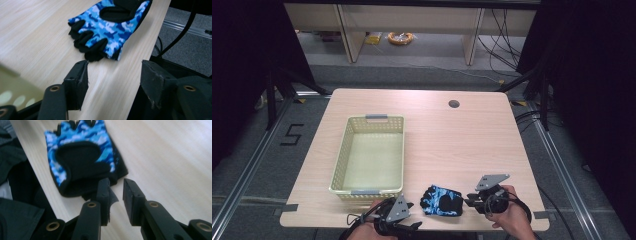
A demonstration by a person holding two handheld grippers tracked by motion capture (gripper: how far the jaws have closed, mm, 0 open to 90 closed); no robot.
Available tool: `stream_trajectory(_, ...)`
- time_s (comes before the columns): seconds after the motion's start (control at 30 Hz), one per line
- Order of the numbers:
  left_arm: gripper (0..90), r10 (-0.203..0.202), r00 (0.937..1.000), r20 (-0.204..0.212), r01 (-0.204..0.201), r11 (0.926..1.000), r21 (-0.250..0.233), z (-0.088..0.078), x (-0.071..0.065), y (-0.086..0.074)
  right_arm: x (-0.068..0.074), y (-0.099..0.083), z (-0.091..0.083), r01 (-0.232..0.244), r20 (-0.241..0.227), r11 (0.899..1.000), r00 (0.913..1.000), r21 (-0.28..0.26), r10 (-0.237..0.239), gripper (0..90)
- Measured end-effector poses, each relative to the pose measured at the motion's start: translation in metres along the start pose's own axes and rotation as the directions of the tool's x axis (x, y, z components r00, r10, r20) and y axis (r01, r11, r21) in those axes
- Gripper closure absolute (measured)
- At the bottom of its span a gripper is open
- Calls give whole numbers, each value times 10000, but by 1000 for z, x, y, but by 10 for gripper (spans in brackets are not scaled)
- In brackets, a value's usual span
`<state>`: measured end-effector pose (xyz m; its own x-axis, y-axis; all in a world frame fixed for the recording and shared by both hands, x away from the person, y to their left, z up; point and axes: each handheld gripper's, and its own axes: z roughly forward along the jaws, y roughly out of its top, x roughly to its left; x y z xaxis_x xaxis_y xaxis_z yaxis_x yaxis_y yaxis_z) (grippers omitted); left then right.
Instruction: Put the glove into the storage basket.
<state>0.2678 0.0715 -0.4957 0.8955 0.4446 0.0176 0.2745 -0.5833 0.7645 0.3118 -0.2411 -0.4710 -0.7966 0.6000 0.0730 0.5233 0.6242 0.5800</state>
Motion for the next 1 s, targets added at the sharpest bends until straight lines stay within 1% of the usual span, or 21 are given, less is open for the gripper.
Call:
stream_trajectory(0.03,421,-164,9999,-2,164,9997,-168,2,-1,1,-1,-2,3,153,5,9999,9999,28,-153,761)
stream_trajectory(0.07,431,104,9999,-25,-104,9999,123,2,0,3,0,-2,5,-59,44,9999,10000,118,58,760)
stream_trajectory(0.13,435,123,9999,17,-123,9999,43,5,-1,6,1,-1,8,-202,-28,9995,9998,244,203,759)
stream_trajectory(0.2,449,272,9996,104,-272,9996,64,9,-1,8,0,-1,12,176,11,9998,9998,132,-176,756)
stream_trajectory(0.23,459,472,9989,62,-473,9988,130,10,0,9,2,1,10,-49,-149,9991,9999,420,55,752)
stream_trajectory(0.27,464,258,9996,143,-259,9996,124,13,-1,9,-1,2,13,283,16,9995,9996,122,-283,743)
stream_trajectory(0.33,473,411,9991,103,-414,9987,297,17,-1,10,2,4,13,179,20,9987,9998,479,-180,731)
stream_trajectory(0.37,473,516,9986,109,-520,9980,358,19,1,10,2,5,13,283,15,9989,9996,376,-284,726)
stream_trajectory(0.4,472,300,9995,104,-304,9990,328,22,0,10,2,6,15,356,-16,9991,9994,235,-355,721)
stream_trajectory(0.43,474,375,9993,24,-375,9983,436,24,0,10,3,7,14,211,-60,9987,9998,457,-208,711)
stream_trajectory(0.5,493,516,9987,45,-518,9971,563,28,1,11,0,8,17,574,-74,9981,9983,240,-573,700)
stream_trajectory(0.57,535,561,9984,74,-564,9968,571,32,1,11,2,8,20,429,-120,9988,9990,238,-427,691)
stream_trajectory(0.6,564,609,9981,53,-611,9963,613,34,2,12,-1,9,20,754,-78,9970,9971,175,-752,691)
stream_trajectory(0.63,600,771,9970,-58,-765,9946,697,35,3,12,0,9,21,724,-94,9973,9973,139,-722,692)
stream_trajectory(0.67,635,920,9957,-113,-910,9933,713,34,3,12,2,9,22,519,-87,9985,9986,180,-517,697)
stream_trajectory(0.73,682,886,9960,-77,-880,9942,624,36,2,12,0,10,22,593,-189,9981,9981,151,-590,724)
stream_trajectory(0.77,697,943,9955,5,-940,9928,741,36,2,13,-2,10,23,728,-241,9973,9971,11,-728,734)
stream_trajectory(0.83,730,1004,9949,-81,-997,9931,620,37,1,13,-4,9,25,923,-45,9957,9957,-85,-923,776)
stream_trajectory(0.9,749,1013,9948,53,-1015,9929,615,39,1,13,-2,11,24,918,-121,9958,9957,-26,-919,827)
stream_trajectory(0.93,757,1081,9941,42,-1081,9921,630,38,1,14,1,11,23,766,-187,9970,9969,77,-764,856)
stream_trajectory(1.0,773,1299,9915,-76,-1291,9895,648,36,1,14,0,13,23,994,24,9950,9950,19,-994,896)
